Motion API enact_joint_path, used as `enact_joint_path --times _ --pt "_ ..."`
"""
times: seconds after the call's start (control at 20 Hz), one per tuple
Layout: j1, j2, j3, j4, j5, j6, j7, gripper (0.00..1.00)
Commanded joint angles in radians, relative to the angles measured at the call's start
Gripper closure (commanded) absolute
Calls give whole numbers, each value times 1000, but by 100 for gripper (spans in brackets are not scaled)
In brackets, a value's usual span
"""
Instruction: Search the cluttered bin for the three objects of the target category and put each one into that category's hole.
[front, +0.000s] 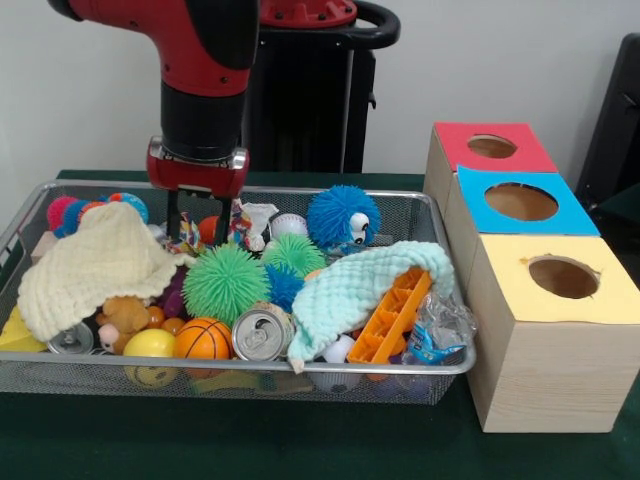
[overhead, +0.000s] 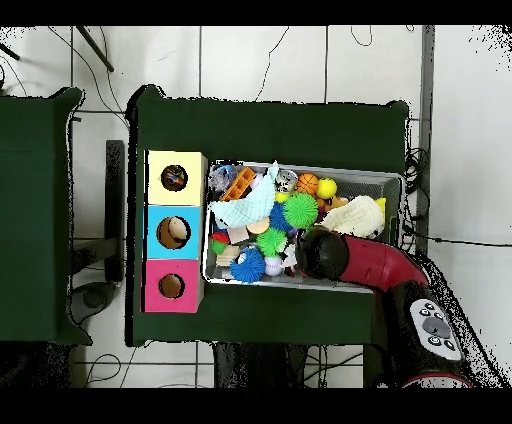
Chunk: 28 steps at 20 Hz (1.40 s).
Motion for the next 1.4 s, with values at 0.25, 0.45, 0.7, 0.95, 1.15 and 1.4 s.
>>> enact_joint_path --times 0.25,0.45,0.7,0.95,1.15,1.4 --pt "-42 89 44 -73 32 -90 161 0" --pt "-36 105 29 -86 30 -96 167 0" --pt "-44 119 32 -90 28 -107 162 0" --pt "-44 121 30 -86 28 -114 162 0" --pt "-48 129 33 -90 28 -118 160 0" --pt "-51 127 41 -92 32 -112 155 0"
